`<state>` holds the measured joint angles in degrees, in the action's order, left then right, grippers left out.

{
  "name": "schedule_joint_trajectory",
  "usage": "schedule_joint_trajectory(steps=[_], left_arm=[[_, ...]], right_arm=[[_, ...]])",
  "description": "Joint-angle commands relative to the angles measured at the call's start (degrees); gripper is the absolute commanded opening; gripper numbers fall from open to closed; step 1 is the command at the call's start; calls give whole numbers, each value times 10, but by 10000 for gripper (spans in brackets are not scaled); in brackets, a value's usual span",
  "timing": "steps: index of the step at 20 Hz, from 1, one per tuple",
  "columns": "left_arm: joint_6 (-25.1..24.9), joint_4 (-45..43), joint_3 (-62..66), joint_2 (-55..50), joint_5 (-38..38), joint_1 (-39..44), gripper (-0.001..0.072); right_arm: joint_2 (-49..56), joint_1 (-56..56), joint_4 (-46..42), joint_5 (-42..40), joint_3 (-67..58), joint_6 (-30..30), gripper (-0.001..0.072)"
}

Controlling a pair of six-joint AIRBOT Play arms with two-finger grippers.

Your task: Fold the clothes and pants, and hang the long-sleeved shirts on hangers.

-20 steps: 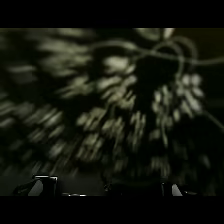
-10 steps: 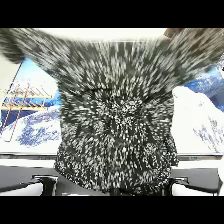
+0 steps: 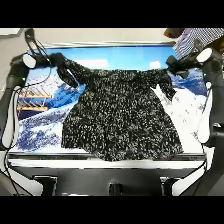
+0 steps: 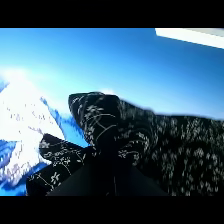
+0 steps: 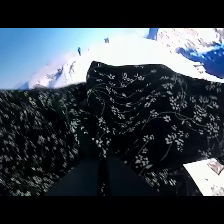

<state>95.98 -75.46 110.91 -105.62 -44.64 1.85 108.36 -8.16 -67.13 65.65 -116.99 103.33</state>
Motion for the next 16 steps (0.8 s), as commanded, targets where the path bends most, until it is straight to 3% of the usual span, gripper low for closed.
schedule_joint_trajectory(steps=[1, 3, 4, 5, 9, 12, 16], left_arm=[[32, 2, 0, -26, -124, 3, 120], [37, 5, 1, -14, -166, -3, 604], [37, 5, 1, -3, -188, -10, 711], [35, 5, 1, 11, -216, -21, 712], [-16, 5, -6, 56, -345, -93, 712], [-23, 6, -71, 85, -393, -149, 711], [-51, 5, -229, 129, -384, -175, 711]], right_arm=[[21, 1, -17, 44, 1, -8, 147], [3, 1, -40, 78, 1, -41, 405], [-12, 1, -61, 101, 1, -63, 519], [-31, -2, -92, 132, 1, -87, 566], [-92, -79, -107, 227, 44, -125, 567], [-163, -162, -42, 242, 213, -148, 620], [-257, -237, -37, 218, 487, -192, 620]])
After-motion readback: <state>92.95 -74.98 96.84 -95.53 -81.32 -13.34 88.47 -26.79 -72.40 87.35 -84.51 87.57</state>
